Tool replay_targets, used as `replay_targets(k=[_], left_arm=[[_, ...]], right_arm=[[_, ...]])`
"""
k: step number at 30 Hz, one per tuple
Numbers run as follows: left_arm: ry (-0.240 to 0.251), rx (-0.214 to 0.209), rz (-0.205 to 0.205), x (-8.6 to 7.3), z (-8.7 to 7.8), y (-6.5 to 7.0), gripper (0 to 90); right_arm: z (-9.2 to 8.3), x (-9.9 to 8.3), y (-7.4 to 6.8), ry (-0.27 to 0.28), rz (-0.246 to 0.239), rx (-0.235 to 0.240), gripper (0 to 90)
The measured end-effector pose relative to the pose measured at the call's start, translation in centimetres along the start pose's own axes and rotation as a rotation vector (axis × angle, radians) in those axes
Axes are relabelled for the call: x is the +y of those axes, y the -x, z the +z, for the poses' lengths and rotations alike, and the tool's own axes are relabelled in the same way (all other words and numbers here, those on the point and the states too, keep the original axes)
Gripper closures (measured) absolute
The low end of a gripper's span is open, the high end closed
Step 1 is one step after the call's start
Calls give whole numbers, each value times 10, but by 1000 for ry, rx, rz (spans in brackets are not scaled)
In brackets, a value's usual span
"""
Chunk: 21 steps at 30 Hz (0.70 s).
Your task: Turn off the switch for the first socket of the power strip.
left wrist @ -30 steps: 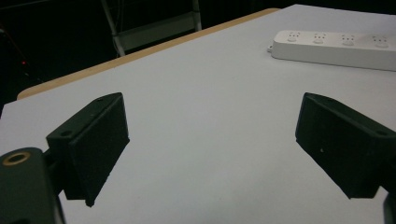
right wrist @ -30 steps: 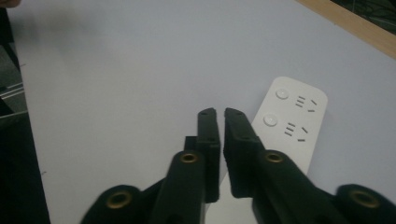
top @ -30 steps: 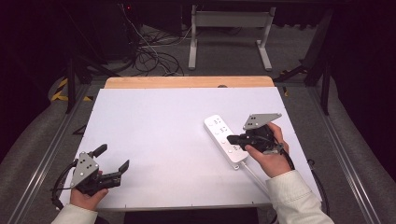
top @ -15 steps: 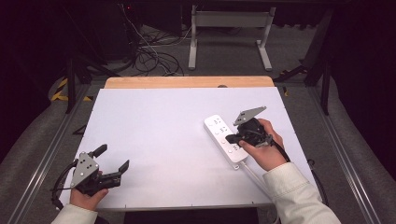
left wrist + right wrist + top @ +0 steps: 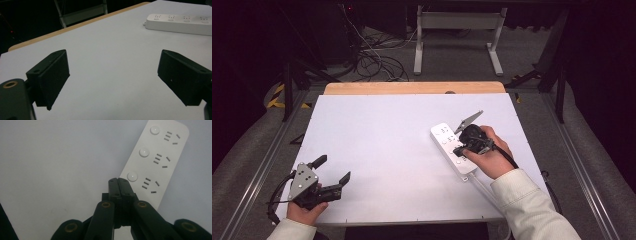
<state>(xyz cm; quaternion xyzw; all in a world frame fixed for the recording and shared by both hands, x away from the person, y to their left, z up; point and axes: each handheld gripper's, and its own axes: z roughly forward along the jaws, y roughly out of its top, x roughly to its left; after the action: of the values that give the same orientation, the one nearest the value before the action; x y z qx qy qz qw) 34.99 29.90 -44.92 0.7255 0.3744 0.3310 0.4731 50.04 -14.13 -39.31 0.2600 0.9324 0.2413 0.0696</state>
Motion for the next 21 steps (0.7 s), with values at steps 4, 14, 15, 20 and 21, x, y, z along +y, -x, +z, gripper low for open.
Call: replay_targets(k=[4, 14, 15, 20, 21], left_arm=[[-2, -1, 0, 0, 0, 0, 108], [-3, -1, 0, 0, 0, 0, 108], [-4, -1, 0, 0, 0, 0, 108], [-5, -1, 2, 0, 0, 0, 108], [-5, -1, 2, 0, 0, 0, 108]], right_arm=[[6, 1, 2, -43, 7, 6, 900], [20, 2, 5, -134, 13, 15, 900], [20, 2, 5, -134, 13, 15, 900], [26, 3, 6, -170, 14, 14, 900], [27, 3, 6, -174, 11, 17, 900]])
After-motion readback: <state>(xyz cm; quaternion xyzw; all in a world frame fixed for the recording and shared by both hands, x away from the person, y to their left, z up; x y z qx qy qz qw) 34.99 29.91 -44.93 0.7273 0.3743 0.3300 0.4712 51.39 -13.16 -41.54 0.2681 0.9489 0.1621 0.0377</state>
